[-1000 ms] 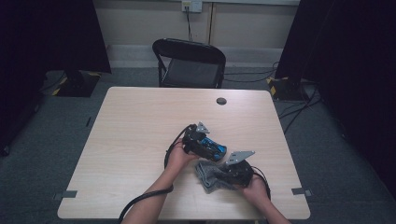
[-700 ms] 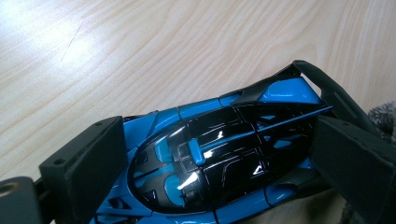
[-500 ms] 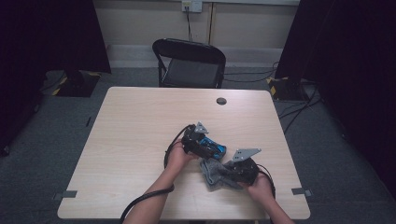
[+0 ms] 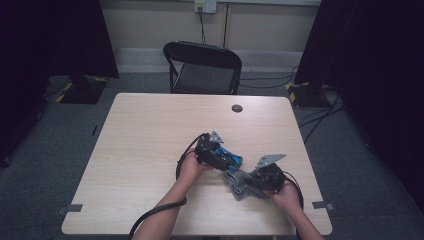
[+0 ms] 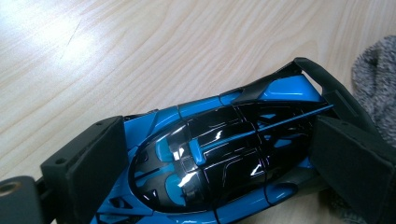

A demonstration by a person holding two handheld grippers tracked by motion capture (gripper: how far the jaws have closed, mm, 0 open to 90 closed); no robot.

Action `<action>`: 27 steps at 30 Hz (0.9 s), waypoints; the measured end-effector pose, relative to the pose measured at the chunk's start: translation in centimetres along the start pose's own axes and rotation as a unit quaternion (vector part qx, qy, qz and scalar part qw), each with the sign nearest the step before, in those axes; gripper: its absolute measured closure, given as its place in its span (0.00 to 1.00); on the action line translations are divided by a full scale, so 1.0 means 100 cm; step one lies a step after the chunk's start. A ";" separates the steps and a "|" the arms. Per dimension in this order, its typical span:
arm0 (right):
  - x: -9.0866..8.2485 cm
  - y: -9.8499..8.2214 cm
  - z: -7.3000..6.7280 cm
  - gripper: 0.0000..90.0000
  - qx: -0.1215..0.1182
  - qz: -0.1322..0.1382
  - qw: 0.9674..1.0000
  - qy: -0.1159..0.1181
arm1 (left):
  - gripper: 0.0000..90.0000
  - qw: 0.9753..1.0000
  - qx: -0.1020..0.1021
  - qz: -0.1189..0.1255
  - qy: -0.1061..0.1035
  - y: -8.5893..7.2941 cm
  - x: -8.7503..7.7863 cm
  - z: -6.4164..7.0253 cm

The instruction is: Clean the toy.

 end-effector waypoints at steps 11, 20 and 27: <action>-0.002 0.000 0.018 0.89 0.016 -0.007 1.000 -0.022 | 0.05 1.000 0.000 0.002 0.001 -0.001 0.000 0.000; -0.005 -0.003 0.036 0.89 0.042 0.000 0.998 -0.036 | 0.05 1.000 0.001 0.000 0.000 0.000 -0.001 0.000; -0.005 0.000 0.048 0.89 0.054 -0.004 0.997 -0.050 | 0.05 1.000 0.001 0.000 0.001 0.000 -0.001 0.000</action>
Point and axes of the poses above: each handheld gripper's, and its own axes: x roughly forward along the jaws, y roughly out of its top, z roughly to its right, the point moved 4 cm from there along x, roughly forward along the jaws, and after that the axes turned 5 degrees about -z, right-handed, at the moved point
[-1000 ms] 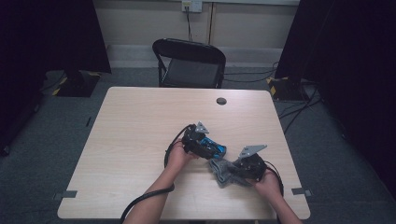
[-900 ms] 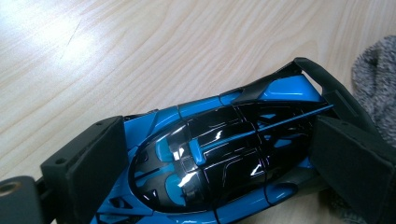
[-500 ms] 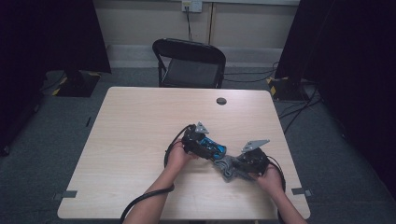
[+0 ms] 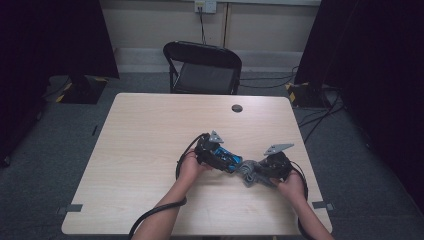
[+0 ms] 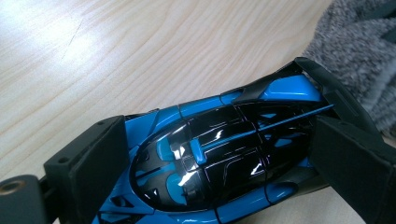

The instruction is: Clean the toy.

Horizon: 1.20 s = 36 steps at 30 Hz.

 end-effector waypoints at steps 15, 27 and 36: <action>0.005 0.011 0.019 0.89 0.027 -0.007 0.999 -0.036 | 0.06 1.000 0.000 0.000 0.000 0.000 0.000 0.000; 0.004 0.013 0.026 0.89 0.047 -0.005 0.997 -0.061 | 0.06 1.000 -0.001 0.000 0.000 0.000 0.000 0.000; -0.014 0.005 0.024 0.89 0.047 0.018 0.997 -0.050 | 0.06 1.000 -0.001 0.002 0.001 0.000 0.000 0.000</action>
Point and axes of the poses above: each handheld gripper's, and its own axes: x roughly forward along the jaws, y roughly out of its top, z roughly to its right, the point moved 4 cm from there along x, roughly forward along the jaws, and after that the axes turned 5 degrees about -z, right-handed, at the moved point
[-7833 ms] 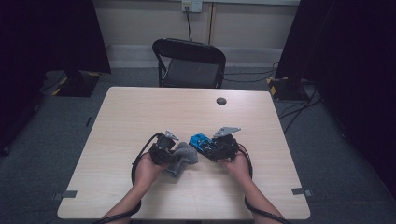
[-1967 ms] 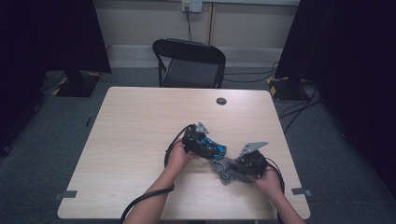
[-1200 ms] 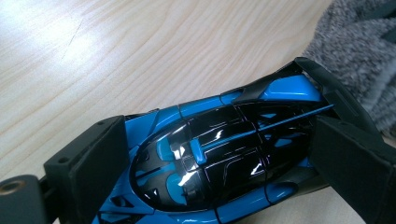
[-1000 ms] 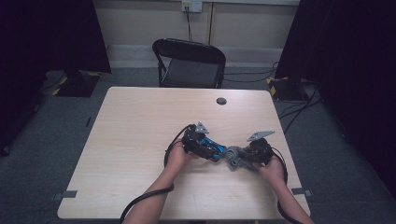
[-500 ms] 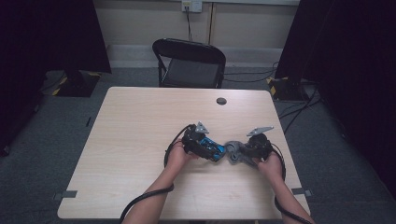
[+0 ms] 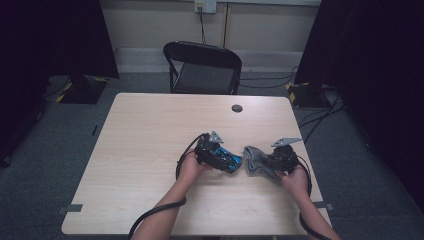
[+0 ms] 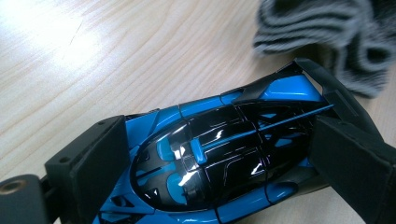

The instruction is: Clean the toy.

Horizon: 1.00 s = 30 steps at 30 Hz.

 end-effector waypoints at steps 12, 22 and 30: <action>-0.030 -0.009 -0.028 0.89 -0.047 0.032 0.997 0.043 | 0.06 1.000 -0.001 0.005 -0.002 -0.001 0.000 0.000; -0.018 -0.012 -0.078 0.89 -0.112 0.014 0.989 0.092 | 0.06 1.000 0.000 0.002 -0.002 0.000 0.000 0.000; 0.003 -0.013 -0.094 0.88 -0.141 -0.018 0.986 0.092 | 0.06 1.000 -0.002 0.003 -0.001 0.000 0.000 0.000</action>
Point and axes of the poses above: each handheld gripper's, and its own axes: x roughly forward along the jaws, y roughly out of its top, z roughly to its right, the point moved 4 cm from there along x, roughly forward along the jaws, and after that the axes turned 5 degrees about -z, right-handed, at the moved point
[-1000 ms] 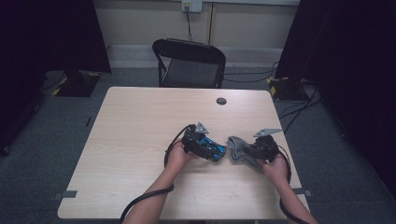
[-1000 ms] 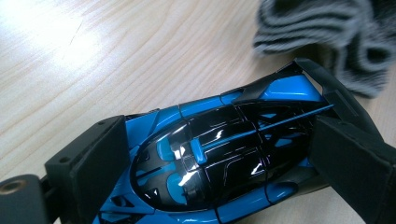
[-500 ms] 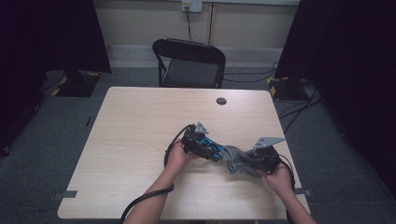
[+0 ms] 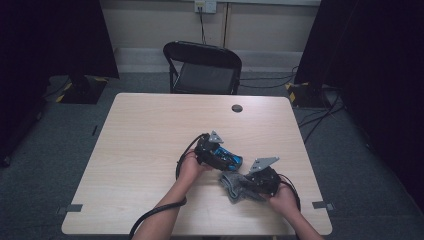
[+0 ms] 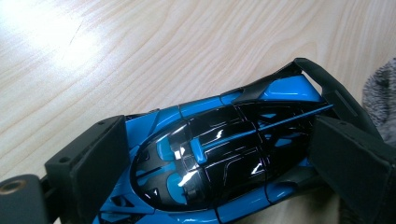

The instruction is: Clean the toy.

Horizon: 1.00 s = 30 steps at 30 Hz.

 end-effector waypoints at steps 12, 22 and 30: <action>0.004 0.000 0.017 0.88 0.018 -0.013 1.000 -0.012 | 0.06 1.000 0.000 0.002 0.001 -0.001 0.000 0.000; 0.000 -0.004 0.031 0.88 0.032 -0.019 0.999 -0.026 | 0.06 1.000 -0.001 0.003 0.003 -0.001 -0.001 0.001; 0.000 -0.005 0.043 0.88 0.054 -0.016 0.998 -0.035 | 0.07 1.000 -0.002 0.002 0.003 -0.001 -0.001 0.001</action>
Point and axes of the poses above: each handheld gripper's, and its own axes: x roughly forward along the jaws, y roughly out of its top, z roughly to its right, the point moved 4 cm from there along x, roughly forward along the jaws, and after that the axes turned 5 degrees about -z, right-handed, at the moved point
